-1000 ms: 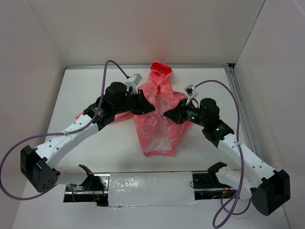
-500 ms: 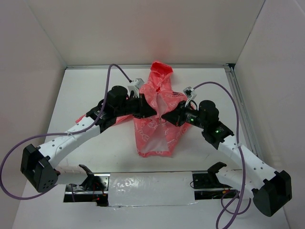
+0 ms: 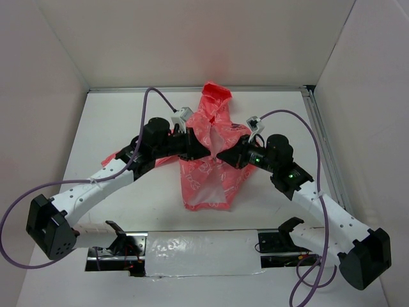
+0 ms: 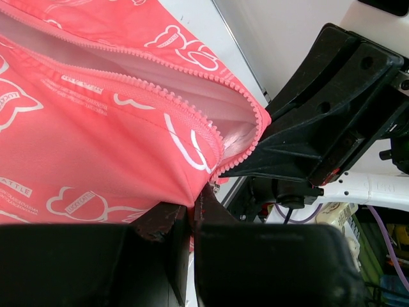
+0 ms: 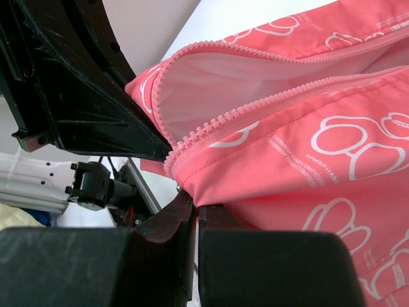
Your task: Zip up the jacket
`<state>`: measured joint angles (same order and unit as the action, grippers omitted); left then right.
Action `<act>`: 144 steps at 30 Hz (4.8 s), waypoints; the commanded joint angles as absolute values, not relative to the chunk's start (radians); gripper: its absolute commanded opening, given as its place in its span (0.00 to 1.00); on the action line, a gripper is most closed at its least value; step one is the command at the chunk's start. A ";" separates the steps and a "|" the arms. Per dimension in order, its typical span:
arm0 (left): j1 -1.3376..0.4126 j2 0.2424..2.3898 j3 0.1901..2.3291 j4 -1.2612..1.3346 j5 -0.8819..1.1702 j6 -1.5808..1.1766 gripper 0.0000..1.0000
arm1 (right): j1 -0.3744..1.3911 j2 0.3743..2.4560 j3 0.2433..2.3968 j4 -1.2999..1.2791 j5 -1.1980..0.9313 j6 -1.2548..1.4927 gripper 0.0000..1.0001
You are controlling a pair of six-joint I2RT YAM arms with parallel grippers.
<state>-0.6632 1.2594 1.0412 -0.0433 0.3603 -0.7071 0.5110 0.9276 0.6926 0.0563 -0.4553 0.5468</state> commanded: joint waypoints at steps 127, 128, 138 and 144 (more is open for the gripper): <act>-0.686 1.183 0.973 0.147 0.360 -0.759 0.00 | 0.480 0.836 0.577 0.238 -0.508 0.750 0.00; -0.686 1.183 0.976 0.150 0.364 -0.756 0.00 | 0.480 0.835 0.574 0.239 -0.509 0.753 0.00; -0.686 1.189 0.965 0.146 0.331 -0.753 0.00 | 0.476 0.822 0.584 0.238 -0.522 0.761 0.00; -0.686 1.170 0.950 0.166 0.365 -0.735 0.00 | 0.465 0.828 0.583 0.216 -0.506 0.772 0.00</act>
<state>-0.6781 1.2118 0.9482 0.0837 0.3378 -0.7609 0.4763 0.8509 0.5655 0.1921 -0.4938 0.7662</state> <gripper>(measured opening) 0.151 0.022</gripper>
